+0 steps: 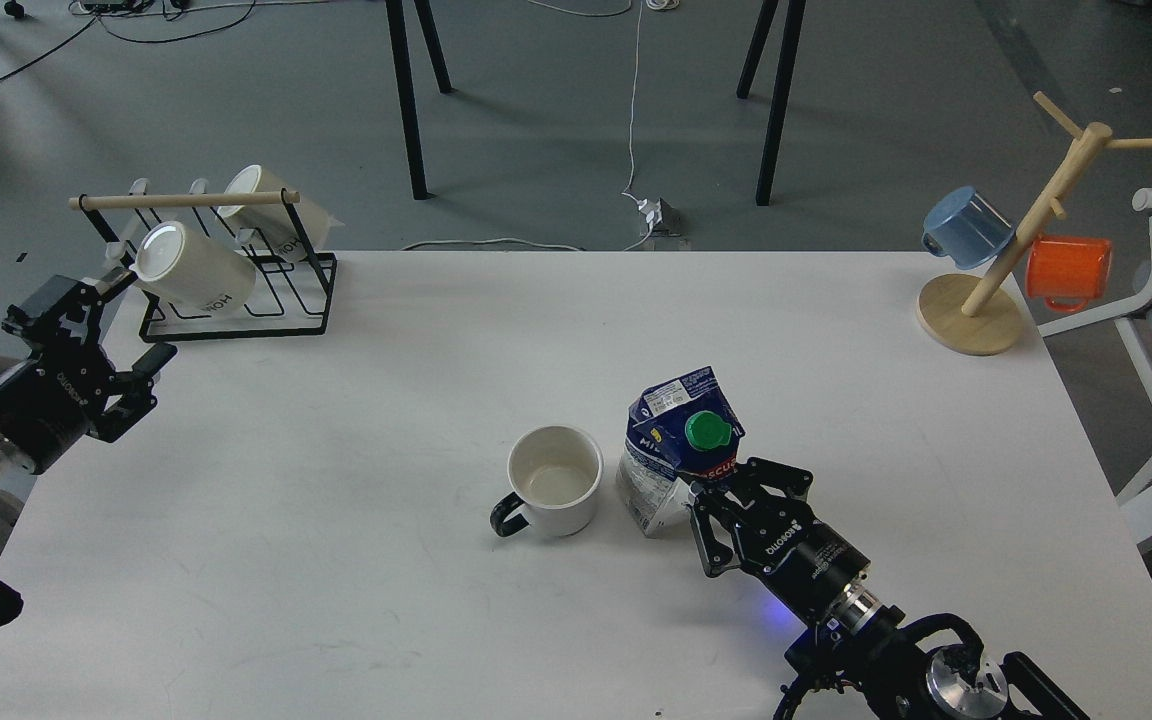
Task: Place cup and milk with both arms
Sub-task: 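Slide the milk carton with the right gripper beside the white mug, then open the right gripper and pull it back away from the carton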
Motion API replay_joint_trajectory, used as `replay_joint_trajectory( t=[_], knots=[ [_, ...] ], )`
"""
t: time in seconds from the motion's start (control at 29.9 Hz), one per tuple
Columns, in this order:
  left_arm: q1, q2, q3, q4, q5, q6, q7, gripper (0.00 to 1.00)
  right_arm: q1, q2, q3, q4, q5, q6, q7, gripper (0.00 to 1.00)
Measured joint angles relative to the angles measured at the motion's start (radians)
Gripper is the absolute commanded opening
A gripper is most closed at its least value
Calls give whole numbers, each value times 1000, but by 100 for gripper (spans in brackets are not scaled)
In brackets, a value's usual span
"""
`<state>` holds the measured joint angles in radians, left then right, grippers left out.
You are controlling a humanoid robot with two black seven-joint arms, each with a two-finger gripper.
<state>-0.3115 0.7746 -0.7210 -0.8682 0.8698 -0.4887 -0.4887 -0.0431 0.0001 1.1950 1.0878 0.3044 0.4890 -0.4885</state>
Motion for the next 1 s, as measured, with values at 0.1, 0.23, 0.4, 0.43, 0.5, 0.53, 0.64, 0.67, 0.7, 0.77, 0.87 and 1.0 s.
replay_joint_trajectory(
  t=[0.1, 0.23, 0.4, 0.43, 0.5, 0.53, 0.64, 0.67, 0.7, 0.77, 0.87, 1.0],
  knots=[
    [0, 0, 0, 0, 0, 0, 0, 98, -1, 0, 0, -2, -2, 0, 0, 38],
    [0, 0, 0, 0, 0, 0, 0, 98, -2, 0, 0, 0, -2, 0, 0, 45],
    [1, 0, 0, 0, 0, 0, 0, 98, -3, 0, 1, 4, -2, 0, 0, 64],
    [2, 0, 0, 0, 0, 0, 0, 98, -3, 0, 1, 5, -2, 0, 0, 70],
    [4, 0, 0, 0, 0, 0, 0, 98, -3, 0, 2, 6, -1, 0, 0, 90],
    [5, 0, 0, 0, 0, 0, 0, 98, -3, 0, 3, 6, -1, 0, 0, 98],
    [6, 0, 0, 0, 0, 0, 0, 98, -5, 0, 3, 8, 1, 0, 0, 98],
    [6, 0, 0, 0, 0, 0, 0, 98, -7, 0, 3, 10, 1, 0, 0, 98],
    [6, 0, 0, 0, 0, 0, 0, 98, -8, 0, 5, 11, 2, 0, 0, 98],
    [6, 0, 0, 0, 0, 0, 0, 98, -12, 0, 10, 13, 4, 0, 0, 98],
    [6, 0, -1, 0, 0, 0, 0, 98, -22, 0, 21, 25, 5, 0, 0, 98],
    [6, 0, -1, 0, 0, 0, 0, 98, -67, -18, 35, 83, 6, 0, 0, 98]
  ],
)
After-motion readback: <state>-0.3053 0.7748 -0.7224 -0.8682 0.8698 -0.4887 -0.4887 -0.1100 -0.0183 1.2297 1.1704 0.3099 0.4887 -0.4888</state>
